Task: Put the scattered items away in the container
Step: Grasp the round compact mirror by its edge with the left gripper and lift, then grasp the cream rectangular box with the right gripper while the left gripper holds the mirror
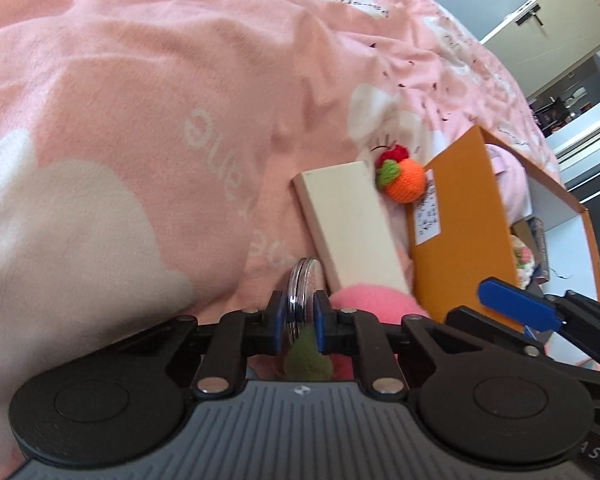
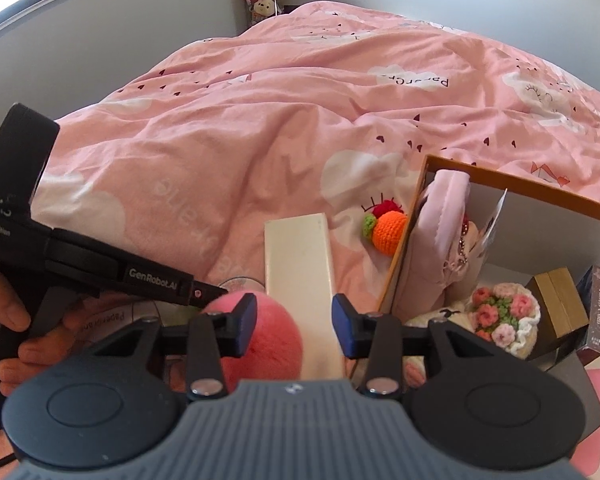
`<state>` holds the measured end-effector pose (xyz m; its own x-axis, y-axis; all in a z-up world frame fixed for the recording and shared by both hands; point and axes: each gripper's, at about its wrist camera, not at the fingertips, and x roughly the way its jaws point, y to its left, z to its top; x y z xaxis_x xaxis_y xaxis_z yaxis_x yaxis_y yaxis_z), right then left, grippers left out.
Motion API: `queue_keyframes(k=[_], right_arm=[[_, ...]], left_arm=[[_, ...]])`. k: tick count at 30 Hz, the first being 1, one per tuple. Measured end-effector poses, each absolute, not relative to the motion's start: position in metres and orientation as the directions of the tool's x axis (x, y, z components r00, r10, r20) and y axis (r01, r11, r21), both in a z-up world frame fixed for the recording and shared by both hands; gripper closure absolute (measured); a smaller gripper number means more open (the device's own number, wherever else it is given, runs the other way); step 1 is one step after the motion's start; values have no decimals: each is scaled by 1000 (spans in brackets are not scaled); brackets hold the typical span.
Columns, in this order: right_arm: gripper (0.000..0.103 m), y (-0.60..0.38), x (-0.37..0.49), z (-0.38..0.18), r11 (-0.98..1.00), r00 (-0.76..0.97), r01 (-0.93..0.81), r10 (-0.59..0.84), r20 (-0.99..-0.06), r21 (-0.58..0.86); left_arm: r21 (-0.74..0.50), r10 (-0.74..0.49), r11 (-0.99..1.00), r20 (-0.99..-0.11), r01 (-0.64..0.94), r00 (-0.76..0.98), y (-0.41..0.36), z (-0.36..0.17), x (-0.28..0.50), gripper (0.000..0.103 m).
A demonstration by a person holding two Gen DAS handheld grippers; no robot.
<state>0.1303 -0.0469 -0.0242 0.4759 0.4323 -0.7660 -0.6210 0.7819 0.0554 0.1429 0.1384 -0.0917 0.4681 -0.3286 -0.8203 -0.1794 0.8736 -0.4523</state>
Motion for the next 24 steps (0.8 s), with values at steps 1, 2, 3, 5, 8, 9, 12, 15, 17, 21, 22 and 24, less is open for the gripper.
queue_keyframes(k=[1,2,3,5,8,9,12,15,17,21,22,24], right_arm=[[59,-48,130,-24,784,477,-618,434,-764,59],[59,-49,130,-24,785,478,-616,436,-763,62],[59,-50,130,-23,786,479,-615,437,-762,64],[59,-51,130,-23,787,480,-613,439,-760,68],[59,-52,130,-23,787,479,-613,440,-760,70],[59,-52,130,-23,786,479,-614,439,-760,68],[59,-52,131,-22,781,475,-622,438,-763,60],[59,-47,134,-22,766,461,-641,435,-774,49],[59,-42,137,-23,751,445,-659,431,-785,39],[59,-27,150,-26,726,395,-686,422,-816,44],[59,-21,154,-28,724,384,-689,410,-827,39],[58,-10,162,-33,728,369,-685,375,-850,24]], left_arm=[[-452,-330,875,-820,-176,467,137,-92,144,86],[-459,-340,871,-820,-173,461,135,-93,147,86],[-472,-356,864,-818,-173,452,132,-96,149,86],[-473,-360,864,-822,-175,442,128,-100,153,86],[-441,-330,878,-839,-185,433,123,-108,158,87],[-442,-329,877,-839,-191,433,122,-111,159,87],[-455,-333,868,-831,-198,446,124,-112,156,88],[-418,-285,885,-836,-206,469,127,-102,151,88],[-376,-233,902,-838,-212,493,130,-90,146,88],[-323,-160,919,-831,-228,532,141,-68,141,88],[-312,-147,921,-832,-232,535,143,-64,142,88],[-306,-134,922,-828,-238,544,149,-60,140,88]])
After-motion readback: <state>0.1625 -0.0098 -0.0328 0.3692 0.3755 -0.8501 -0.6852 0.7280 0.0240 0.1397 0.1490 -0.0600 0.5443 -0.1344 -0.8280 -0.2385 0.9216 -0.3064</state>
